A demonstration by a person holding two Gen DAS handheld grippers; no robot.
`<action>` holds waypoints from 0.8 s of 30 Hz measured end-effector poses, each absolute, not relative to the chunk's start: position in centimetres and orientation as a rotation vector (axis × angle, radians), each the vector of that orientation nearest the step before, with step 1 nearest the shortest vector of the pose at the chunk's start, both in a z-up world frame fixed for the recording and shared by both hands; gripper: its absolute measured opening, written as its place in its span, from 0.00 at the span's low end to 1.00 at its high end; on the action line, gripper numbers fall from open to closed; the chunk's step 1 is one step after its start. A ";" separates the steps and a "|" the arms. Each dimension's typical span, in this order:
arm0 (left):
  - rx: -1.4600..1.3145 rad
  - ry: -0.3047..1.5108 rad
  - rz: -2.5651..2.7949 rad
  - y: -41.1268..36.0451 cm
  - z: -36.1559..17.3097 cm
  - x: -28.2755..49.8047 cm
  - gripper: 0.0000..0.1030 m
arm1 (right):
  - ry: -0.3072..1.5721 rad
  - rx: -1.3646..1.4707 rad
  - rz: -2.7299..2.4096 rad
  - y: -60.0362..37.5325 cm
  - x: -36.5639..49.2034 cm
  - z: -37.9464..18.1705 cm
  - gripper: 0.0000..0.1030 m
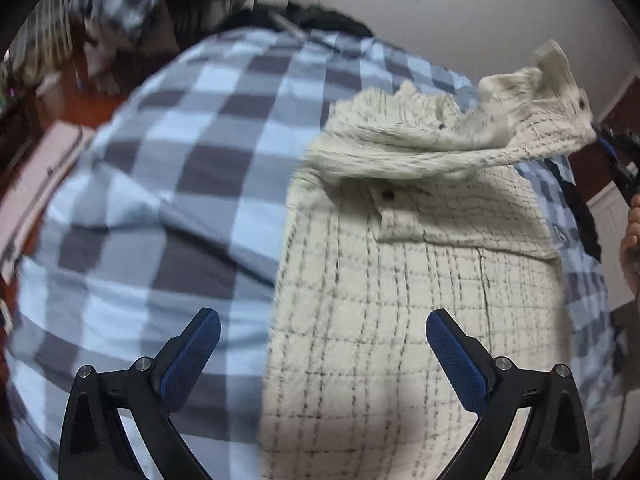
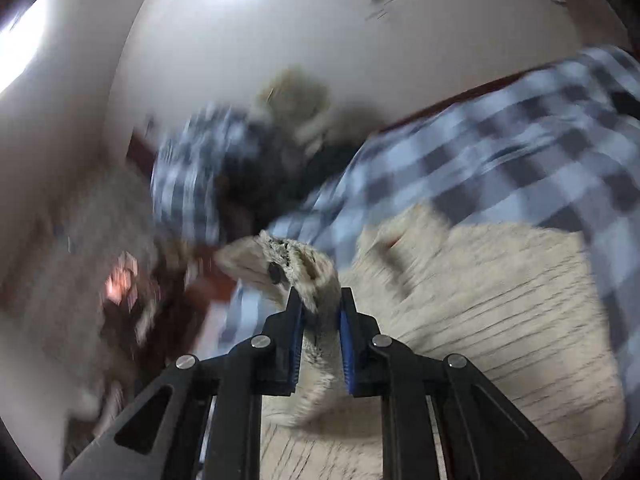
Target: Fold small clothes
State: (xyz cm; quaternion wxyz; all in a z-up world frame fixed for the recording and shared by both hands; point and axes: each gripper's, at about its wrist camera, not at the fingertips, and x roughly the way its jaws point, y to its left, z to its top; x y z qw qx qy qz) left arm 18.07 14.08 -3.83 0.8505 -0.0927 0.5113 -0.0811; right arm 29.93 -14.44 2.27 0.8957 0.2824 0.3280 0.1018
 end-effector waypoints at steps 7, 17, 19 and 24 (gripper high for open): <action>-0.148 1.062 -0.141 13.6 -3.2 18.5 1.00 | 0.772 0.726 -0.288 -29.3 23.8 -4.6 0.26; -0.121 1.051 -0.085 13.9 -3.2 18.4 1.00 | 0.964 0.749 -0.225 -25.7 24.2 -8.9 0.75; -0.106 1.045 -0.076 13.9 -3.1 18.5 1.00 | 0.955 0.818 -0.198 -24.6 26.6 -9.8 0.76; -0.092 1.042 -0.073 13.8 -3.0 18.9 1.00 | 1.022 0.742 -0.287 -22.8 30.3 -12.4 0.76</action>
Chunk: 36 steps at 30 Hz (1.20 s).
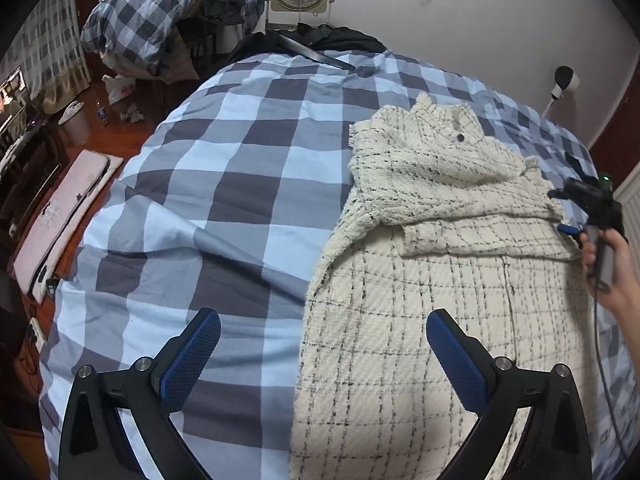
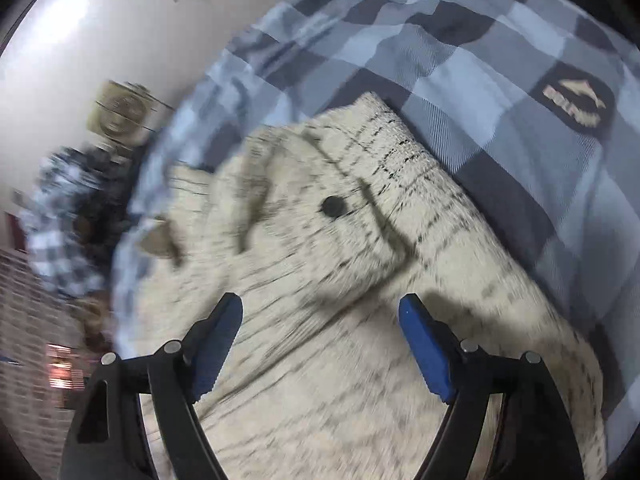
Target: Fold small clothes
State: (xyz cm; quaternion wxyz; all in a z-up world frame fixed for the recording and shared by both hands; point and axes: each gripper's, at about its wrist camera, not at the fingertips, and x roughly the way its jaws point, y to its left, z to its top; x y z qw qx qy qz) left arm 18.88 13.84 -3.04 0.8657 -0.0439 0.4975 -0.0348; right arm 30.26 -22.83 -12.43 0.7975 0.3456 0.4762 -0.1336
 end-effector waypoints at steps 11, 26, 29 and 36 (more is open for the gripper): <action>-0.031 1.029 0.034 14.0 -3.0 18.9 1.00 | 0.833 0.624 -0.246 -20.4 29.3 -7.1 0.12; -0.065 1.040 -0.025 13.7 -2.3 18.1 1.00 | 1.158 0.613 -0.461 -25.5 18.5 -11.2 0.42; -0.020 1.035 0.002 13.5 -2.8 18.3 1.00 | 1.058 0.514 -0.568 -24.2 17.5 -7.9 0.59; -0.016 1.097 0.021 13.6 -6.1 20.3 1.00 | 0.910 0.244 -0.525 -18.6 22.3 -4.8 0.87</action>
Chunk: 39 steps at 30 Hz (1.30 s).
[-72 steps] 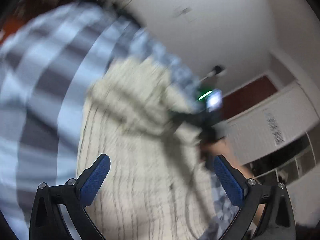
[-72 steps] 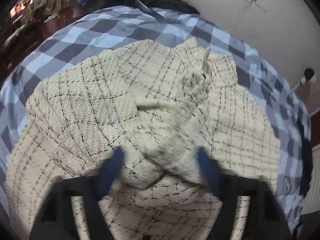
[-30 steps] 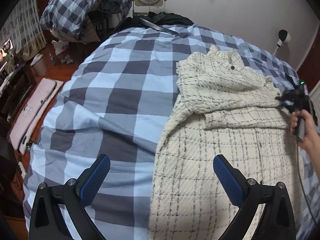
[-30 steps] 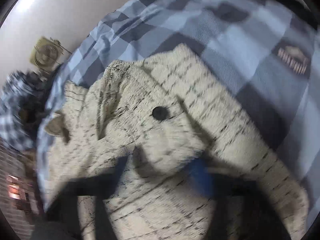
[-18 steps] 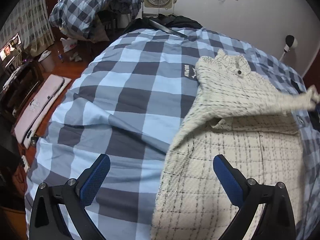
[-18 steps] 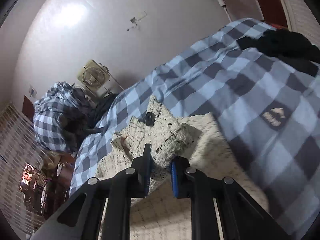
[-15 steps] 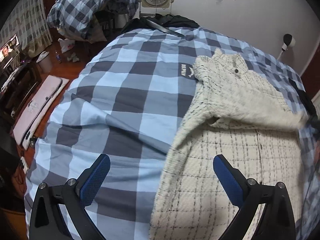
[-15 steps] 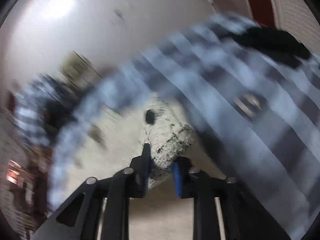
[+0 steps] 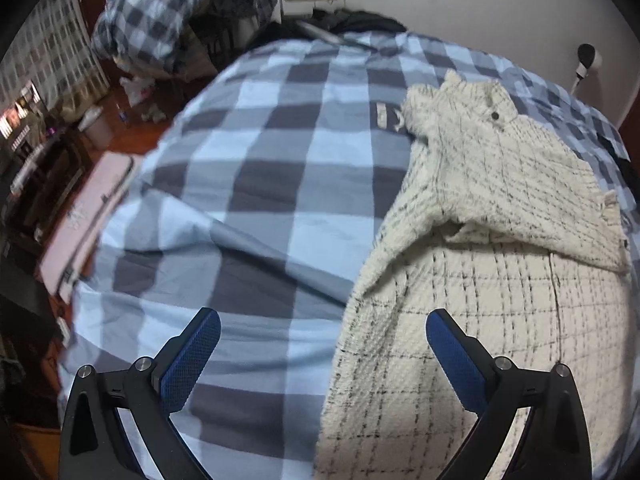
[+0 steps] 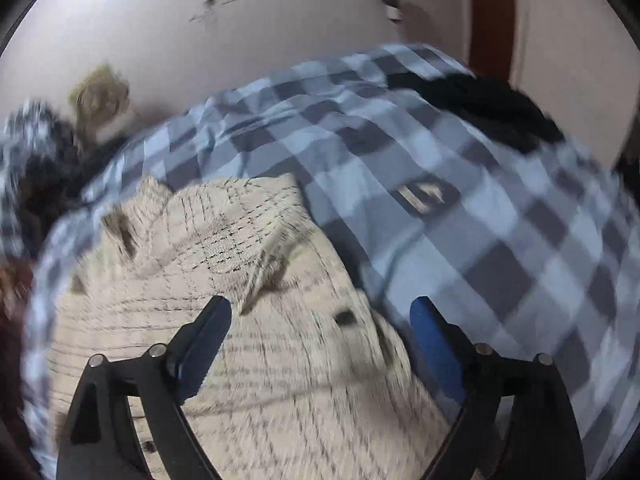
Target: Fold small clothes
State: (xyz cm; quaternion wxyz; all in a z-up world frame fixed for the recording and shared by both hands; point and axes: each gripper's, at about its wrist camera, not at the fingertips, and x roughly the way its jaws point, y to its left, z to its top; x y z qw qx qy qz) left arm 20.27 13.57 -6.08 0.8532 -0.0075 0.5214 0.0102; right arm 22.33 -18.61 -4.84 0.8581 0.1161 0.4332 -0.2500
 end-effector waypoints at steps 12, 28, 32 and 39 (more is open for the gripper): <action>0.010 1.104 0.025 12.8 -6.8 21.5 1.00 | 1.199 0.212 -0.406 -25.0 31.7 -11.2 0.86; 0.026 1.121 0.076 13.1 -8.1 21.7 1.00 | 0.862 0.126 -0.433 -22.6 34.1 -2.7 0.08; 0.040 1.135 0.073 12.9 -8.6 21.8 1.00 | 1.112 0.180 -0.675 -26.5 34.8 -6.9 0.64; 0.139 1.076 0.124 11.9 -8.3 21.9 1.00 | 1.103 0.306 -0.647 -24.3 28.9 -6.7 0.67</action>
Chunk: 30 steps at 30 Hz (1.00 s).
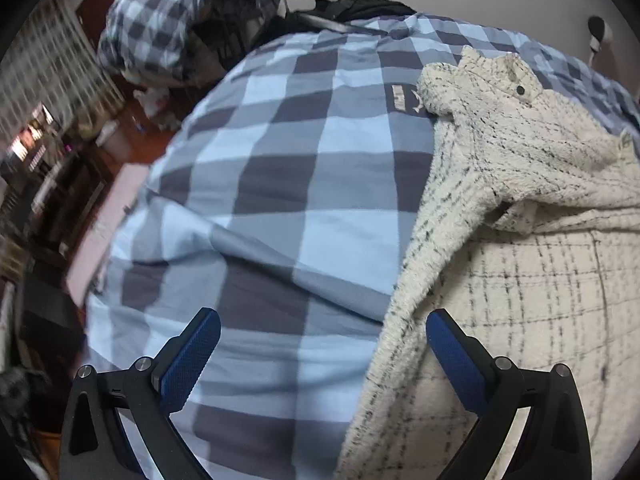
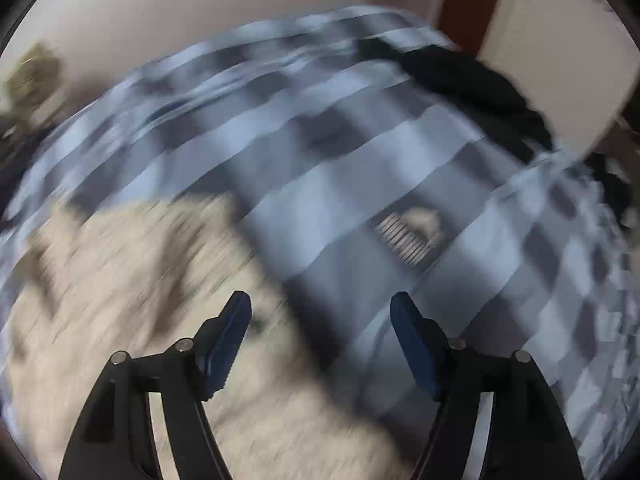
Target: Fold small clothes
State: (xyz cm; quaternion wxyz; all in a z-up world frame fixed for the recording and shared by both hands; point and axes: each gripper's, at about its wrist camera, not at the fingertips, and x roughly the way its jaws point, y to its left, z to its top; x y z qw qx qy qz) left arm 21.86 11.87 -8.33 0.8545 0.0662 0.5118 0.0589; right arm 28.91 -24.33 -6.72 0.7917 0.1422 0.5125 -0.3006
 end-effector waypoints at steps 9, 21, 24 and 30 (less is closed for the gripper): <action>0.292 0.976 0.060 7.7 -10.8 29.3 1.00 | 1.163 0.791 -0.097 -12.0 11.0 -6.2 0.68; 0.192 0.972 -0.324 7.2 -7.9 26.5 1.00 | 1.248 0.655 -0.041 -8.1 6.1 -10.3 0.68; 0.295 1.043 -0.315 5.3 -9.5 27.1 1.00 | 1.295 0.663 -0.023 -7.4 5.8 -11.7 0.68; 0.601 1.067 -0.090 4.6 -14.0 29.9 1.00 | 1.315 0.645 0.009 -6.1 5.8 -11.6 0.68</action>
